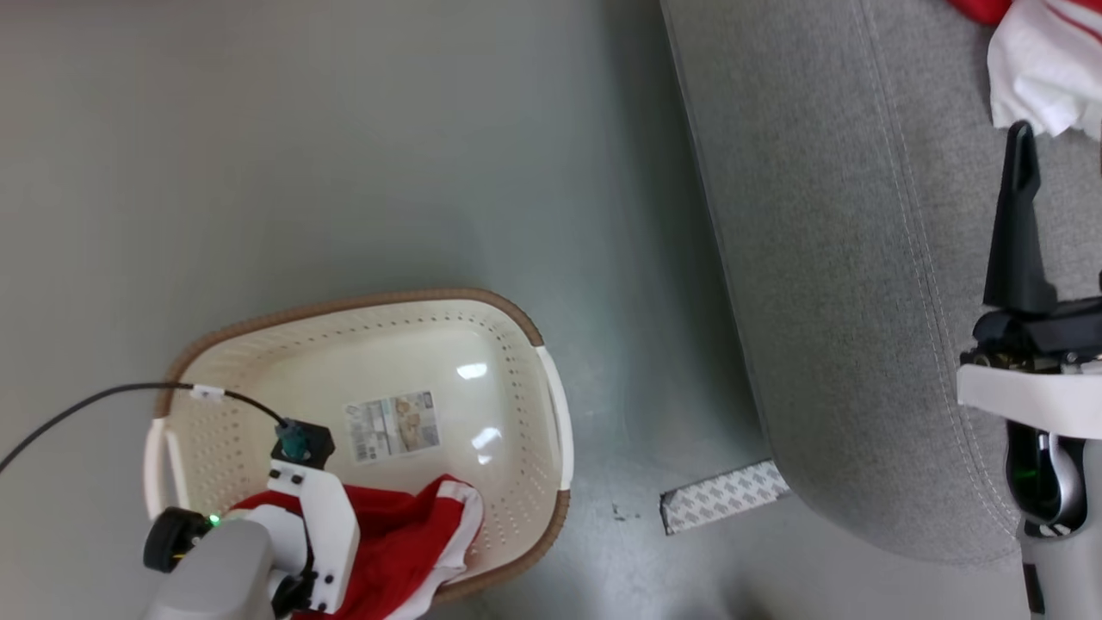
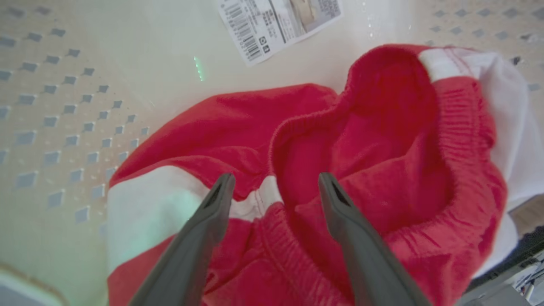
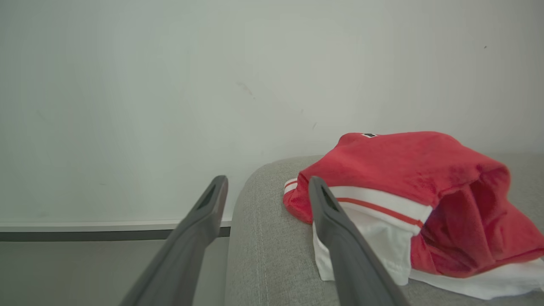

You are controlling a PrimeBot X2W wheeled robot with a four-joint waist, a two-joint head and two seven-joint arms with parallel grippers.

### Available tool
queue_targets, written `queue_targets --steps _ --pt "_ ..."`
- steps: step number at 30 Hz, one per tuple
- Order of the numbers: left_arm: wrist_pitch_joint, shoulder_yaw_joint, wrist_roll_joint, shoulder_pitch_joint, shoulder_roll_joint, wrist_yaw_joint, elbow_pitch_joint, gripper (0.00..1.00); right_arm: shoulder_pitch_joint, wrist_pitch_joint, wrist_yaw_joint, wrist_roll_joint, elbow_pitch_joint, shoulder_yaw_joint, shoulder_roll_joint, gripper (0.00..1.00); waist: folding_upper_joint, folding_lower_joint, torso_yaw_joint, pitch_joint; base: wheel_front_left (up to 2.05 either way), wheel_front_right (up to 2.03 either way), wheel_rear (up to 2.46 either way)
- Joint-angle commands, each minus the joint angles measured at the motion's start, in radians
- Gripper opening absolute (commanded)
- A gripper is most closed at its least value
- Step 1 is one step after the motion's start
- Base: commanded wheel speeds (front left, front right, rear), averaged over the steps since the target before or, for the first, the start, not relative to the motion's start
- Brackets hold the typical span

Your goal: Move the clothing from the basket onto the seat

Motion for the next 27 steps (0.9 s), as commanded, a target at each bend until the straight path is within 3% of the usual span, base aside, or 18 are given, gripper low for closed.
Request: queue_targets --steps 1,6,19,20,22,23,27 --pt "0.013 -0.011 -0.001 -0.016 0.016 0.002 0.016 1.0 -0.021 0.001 -0.002 -0.011 -0.013 -0.006 0.005 1.0 0.0 -0.0002 -0.02 0.029 0.0 0.0 0.0" --pt "0.04 -0.044 -0.012 -0.039 0.025 0.002 0.055 1.0 -0.055 0.001 -0.002 -0.016 -0.029 -0.019 0.004 1.0 0.0 -0.0002 -0.035 0.056 0.0 0.0 0.0" --pt "0.238 -0.143 -0.108 -0.053 0.02 0.002 0.062 1.0 -0.081 0.001 -0.002 -0.022 -0.046 -0.029 0.0 1.0 0.0 -0.0002 -0.042 0.073 0.0 0.0 0.0" --pt "0.246 -0.149 -0.114 -0.051 0.021 0.002 0.057 0.91 -0.079 0.001 -0.002 -0.021 -0.046 -0.029 0.001 1.0 0.0 -0.0002 -0.042 0.073 0.0 0.0 0.0" --pt "0.246 -0.159 -0.131 -0.048 0.027 0.002 0.041 0.19 -0.076 0.001 -0.002 -0.02 -0.044 -0.031 0.002 1.0 0.0 -0.0002 -0.042 0.073 0.0 0.0 0.0" --pt "0.245 -0.166 -0.138 -0.046 0.031 0.002 0.035 0.0 -0.076 0.001 -0.002 -0.019 -0.042 -0.032 0.002 1.0 0.0 -0.0002 -0.042 0.073 0.0 0.0 0.0" --pt "0.228 -0.191 -0.172 -0.042 0.044 0.002 0.009 0.0 -0.074 0.001 -0.002 -0.019 -0.037 -0.035 0.003 1.0 0.0 -0.0002 -0.041 0.068 0.0 0.0 0.0"
